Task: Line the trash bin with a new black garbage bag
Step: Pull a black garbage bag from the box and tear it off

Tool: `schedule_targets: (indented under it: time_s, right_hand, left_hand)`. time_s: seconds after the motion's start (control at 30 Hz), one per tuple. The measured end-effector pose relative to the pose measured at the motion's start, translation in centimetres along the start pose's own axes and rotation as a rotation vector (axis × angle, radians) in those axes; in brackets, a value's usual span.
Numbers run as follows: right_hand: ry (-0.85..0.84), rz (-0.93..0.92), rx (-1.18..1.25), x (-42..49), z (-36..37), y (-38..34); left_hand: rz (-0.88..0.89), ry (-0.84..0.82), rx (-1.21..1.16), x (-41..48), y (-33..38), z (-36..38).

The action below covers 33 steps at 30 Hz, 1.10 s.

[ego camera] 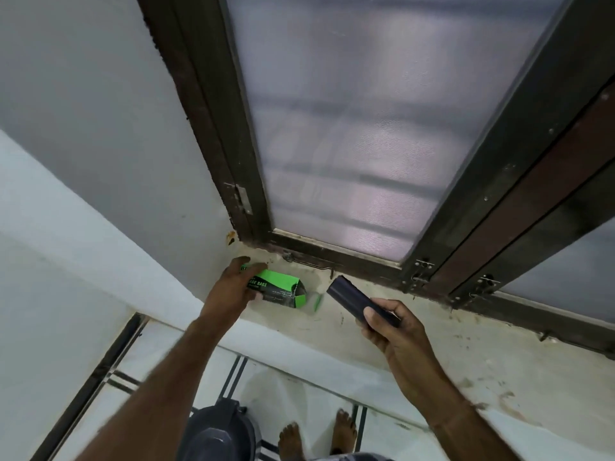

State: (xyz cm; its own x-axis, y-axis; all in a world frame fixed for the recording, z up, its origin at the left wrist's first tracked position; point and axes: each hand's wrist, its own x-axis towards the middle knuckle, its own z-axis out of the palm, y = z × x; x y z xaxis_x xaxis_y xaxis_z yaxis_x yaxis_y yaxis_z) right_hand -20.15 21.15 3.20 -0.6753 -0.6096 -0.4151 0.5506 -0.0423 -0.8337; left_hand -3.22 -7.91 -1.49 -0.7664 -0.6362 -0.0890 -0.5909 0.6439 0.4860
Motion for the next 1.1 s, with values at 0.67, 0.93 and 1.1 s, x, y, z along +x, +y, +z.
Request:
schedule_targets:
  time_s: [0.67, 0.93, 1.1]
  right_hand:
    - [0.009, -0.116, -0.239, -4.1, 11.8, 2.1]
    - [0.218, -0.041, -0.249, -4.4, 11.0, 2.6]
    - [0.361, -0.029, -0.196, -4.3, 9.9, 2.4]
  left_hand:
    - [-0.193, -0.038, -1.353, -9.9, 11.5, -0.8]
    - [-0.373, -0.268, -1.571, -11.9, 12.8, 0.4]
    - [-0.438, -0.255, -1.549, -11.4, 12.6, 0.7]
